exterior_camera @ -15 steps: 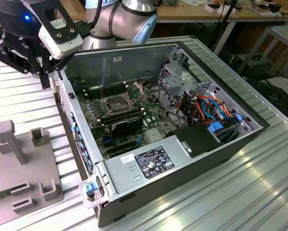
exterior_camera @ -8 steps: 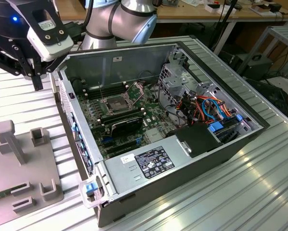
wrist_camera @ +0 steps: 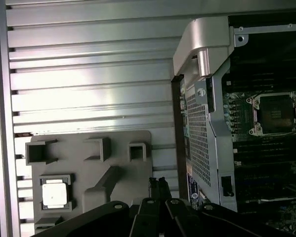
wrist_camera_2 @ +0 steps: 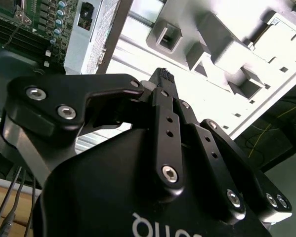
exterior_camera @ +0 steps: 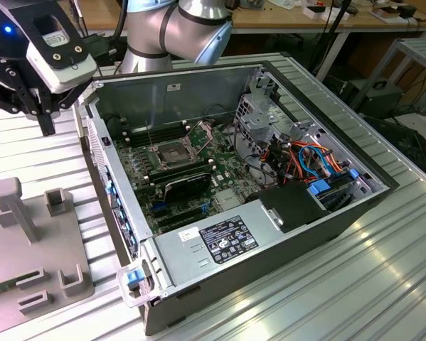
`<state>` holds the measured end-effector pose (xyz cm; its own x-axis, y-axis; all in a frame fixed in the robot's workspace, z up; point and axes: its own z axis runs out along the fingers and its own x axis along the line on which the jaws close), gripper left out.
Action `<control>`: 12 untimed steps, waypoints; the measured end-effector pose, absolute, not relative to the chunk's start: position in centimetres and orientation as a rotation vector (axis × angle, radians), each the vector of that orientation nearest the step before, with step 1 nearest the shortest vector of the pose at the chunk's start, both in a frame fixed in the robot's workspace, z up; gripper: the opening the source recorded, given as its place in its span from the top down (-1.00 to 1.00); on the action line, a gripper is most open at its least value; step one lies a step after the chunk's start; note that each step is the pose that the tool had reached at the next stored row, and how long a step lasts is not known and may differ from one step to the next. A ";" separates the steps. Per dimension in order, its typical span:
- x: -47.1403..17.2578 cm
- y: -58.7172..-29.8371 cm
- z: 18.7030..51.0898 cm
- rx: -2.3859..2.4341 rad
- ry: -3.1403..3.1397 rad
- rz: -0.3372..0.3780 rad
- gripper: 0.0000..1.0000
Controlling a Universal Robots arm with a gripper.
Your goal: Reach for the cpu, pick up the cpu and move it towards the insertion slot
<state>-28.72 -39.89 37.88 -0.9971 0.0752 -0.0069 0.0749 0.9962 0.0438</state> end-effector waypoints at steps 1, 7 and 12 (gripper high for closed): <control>-28.9 -39.9 37.9 0.118 3.130 0.068 0.79; -29.7 -39.9 37.8 0.118 3.130 0.068 0.79; -30.6 -39.9 37.7 0.118 3.130 0.068 0.79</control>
